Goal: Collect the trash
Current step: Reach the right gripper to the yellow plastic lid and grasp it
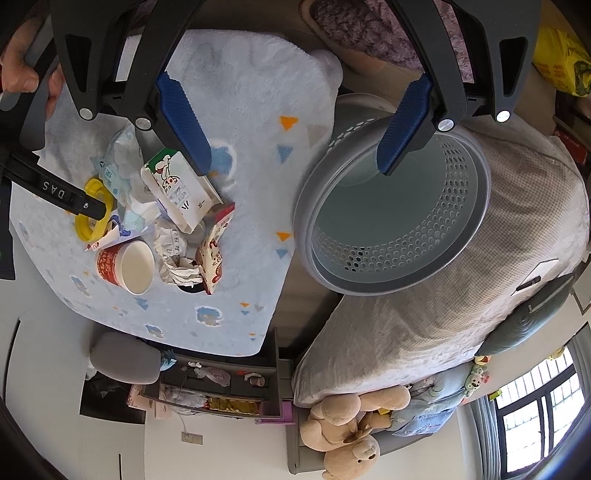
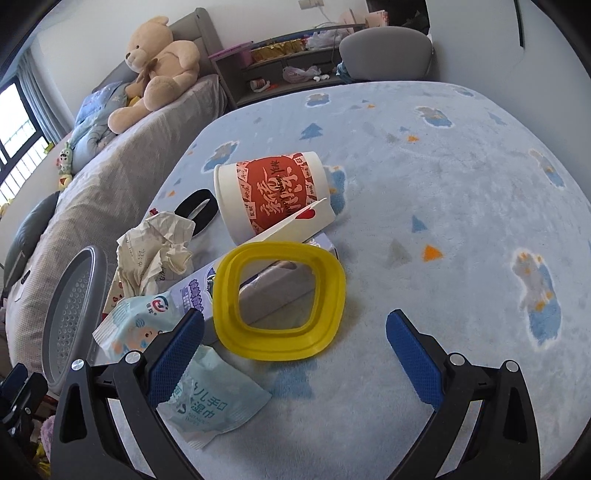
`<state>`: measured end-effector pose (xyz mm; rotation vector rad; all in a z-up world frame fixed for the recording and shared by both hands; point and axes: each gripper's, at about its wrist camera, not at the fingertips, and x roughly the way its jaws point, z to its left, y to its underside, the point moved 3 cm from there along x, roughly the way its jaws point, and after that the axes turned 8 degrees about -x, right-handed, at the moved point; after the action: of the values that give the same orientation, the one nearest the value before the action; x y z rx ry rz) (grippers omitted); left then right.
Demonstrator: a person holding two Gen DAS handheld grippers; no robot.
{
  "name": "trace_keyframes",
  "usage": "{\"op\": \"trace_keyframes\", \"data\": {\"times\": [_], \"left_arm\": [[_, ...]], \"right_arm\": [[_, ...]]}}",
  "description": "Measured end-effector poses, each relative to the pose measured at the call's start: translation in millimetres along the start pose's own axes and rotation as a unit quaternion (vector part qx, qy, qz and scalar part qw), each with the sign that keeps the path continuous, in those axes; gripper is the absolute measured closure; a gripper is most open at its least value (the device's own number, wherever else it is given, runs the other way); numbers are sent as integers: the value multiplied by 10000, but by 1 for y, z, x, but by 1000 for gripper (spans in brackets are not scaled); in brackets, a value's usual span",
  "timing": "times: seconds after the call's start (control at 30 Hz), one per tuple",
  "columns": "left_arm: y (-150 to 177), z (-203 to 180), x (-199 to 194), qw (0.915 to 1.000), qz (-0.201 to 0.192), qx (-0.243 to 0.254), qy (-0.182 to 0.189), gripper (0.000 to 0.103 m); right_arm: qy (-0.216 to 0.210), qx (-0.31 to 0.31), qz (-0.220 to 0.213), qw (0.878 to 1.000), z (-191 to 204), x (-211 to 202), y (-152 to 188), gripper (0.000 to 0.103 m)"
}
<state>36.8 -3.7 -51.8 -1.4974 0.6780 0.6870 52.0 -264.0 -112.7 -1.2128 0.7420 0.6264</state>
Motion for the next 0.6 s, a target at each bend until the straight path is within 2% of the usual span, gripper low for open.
{"op": "trace_keyframes", "data": {"times": [0.3,0.53,0.6], "left_arm": [[0,0,7,10000,58,-33,57,16],[0,-1,10,9999,82,-35,79,16],[0,-1,10,9999,97,-41,88,16]], "right_arm": [[-71,12,17,10000,-1,15,-6,8],[-230,-91,6,9997,5,16,-8,25],[-288,-117,-7,9995,10,14,-7,34]]}}
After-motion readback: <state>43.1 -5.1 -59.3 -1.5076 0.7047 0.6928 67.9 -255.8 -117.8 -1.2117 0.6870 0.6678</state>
